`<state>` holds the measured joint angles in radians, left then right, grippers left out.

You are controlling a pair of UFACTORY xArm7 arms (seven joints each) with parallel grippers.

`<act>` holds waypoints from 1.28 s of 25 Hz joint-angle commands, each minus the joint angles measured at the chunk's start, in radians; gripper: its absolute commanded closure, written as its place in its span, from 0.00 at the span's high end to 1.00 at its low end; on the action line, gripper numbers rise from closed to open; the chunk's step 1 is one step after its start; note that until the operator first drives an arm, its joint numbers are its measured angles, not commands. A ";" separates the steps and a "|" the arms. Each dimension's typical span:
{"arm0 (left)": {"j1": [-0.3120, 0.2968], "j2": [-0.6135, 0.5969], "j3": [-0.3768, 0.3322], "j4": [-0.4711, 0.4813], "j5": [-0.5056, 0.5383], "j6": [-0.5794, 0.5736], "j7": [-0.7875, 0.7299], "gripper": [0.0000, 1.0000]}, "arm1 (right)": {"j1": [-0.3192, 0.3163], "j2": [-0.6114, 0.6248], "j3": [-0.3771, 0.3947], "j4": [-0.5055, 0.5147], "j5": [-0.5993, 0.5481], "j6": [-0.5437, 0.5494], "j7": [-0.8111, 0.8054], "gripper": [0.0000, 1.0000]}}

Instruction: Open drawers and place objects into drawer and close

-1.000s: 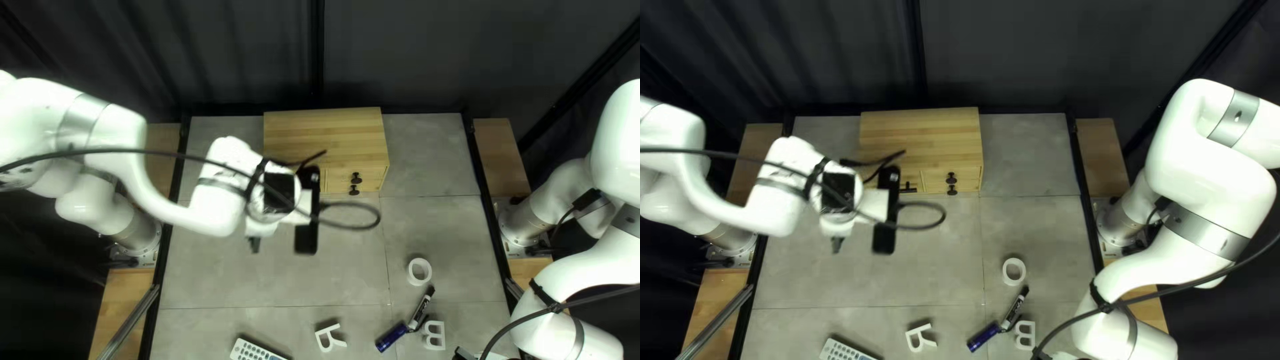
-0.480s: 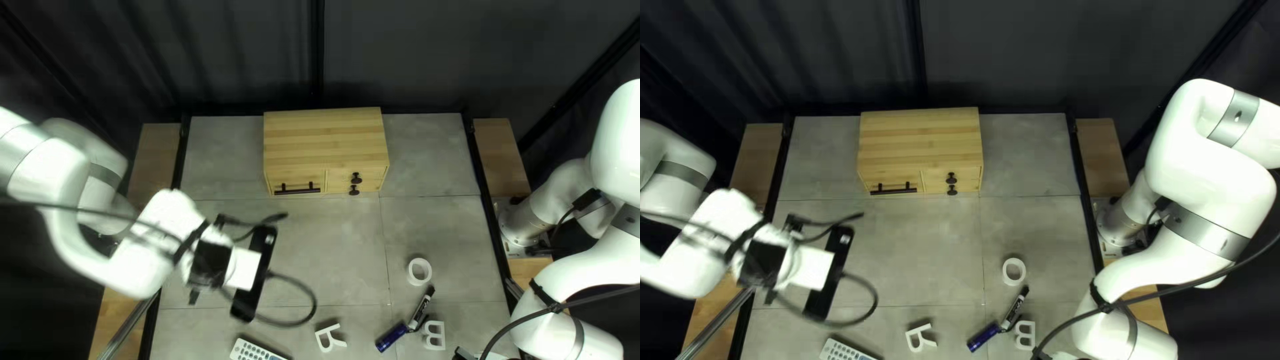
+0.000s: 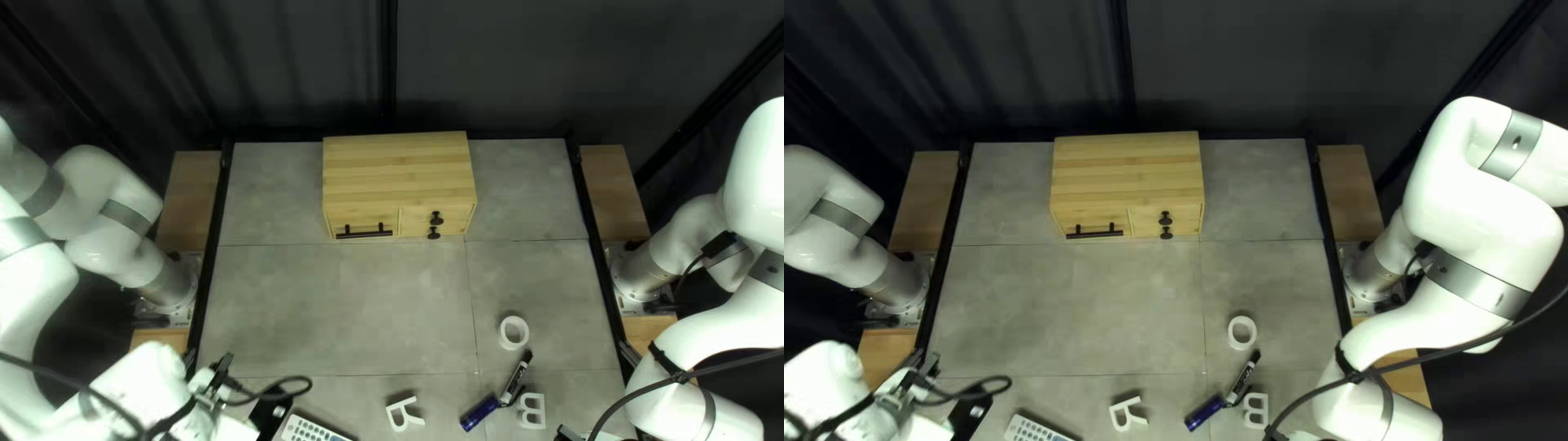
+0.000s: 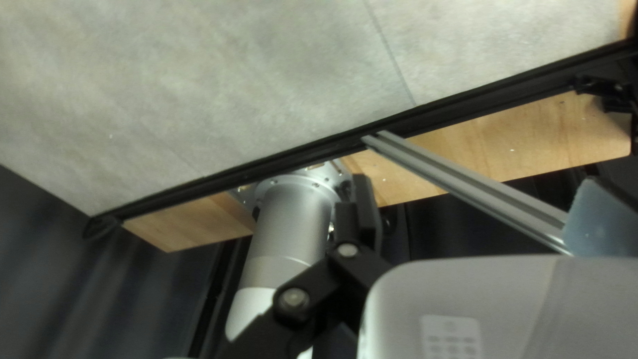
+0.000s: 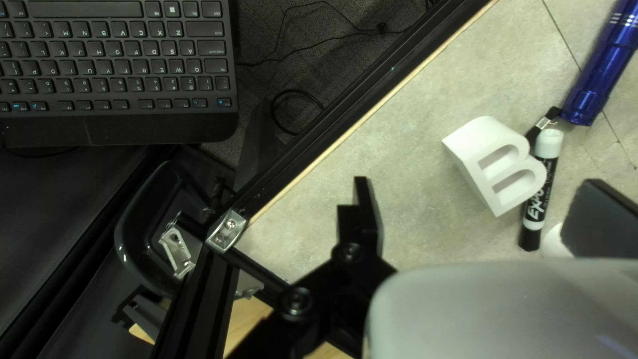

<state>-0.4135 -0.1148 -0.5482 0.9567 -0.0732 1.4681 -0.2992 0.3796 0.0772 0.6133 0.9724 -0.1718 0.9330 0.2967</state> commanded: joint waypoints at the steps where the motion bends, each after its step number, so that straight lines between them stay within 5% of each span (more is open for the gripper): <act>1: -0.010 0.012 -0.007 -0.012 -0.029 -0.035 0.023 1.00 | 0.000 0.000 0.000 0.000 0.000 0.000 0.000 1.00; 25: -0.013 0.026 -0.009 -0.007 -0.038 -0.044 0.038 1.00 | 0.006 0.013 0.002 -0.002 -0.024 -0.002 -0.002 1.00; 32: -0.013 0.026 -0.009 -0.007 -0.038 -0.044 0.038 1.00 | -0.083 -0.059 -0.065 -0.074 0.014 -0.001 -0.292 1.00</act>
<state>-0.4267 -0.0891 -0.5575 0.9497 -0.1110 1.4239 -0.2613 0.3467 0.0823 0.5920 0.9528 -0.1871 0.9284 0.1358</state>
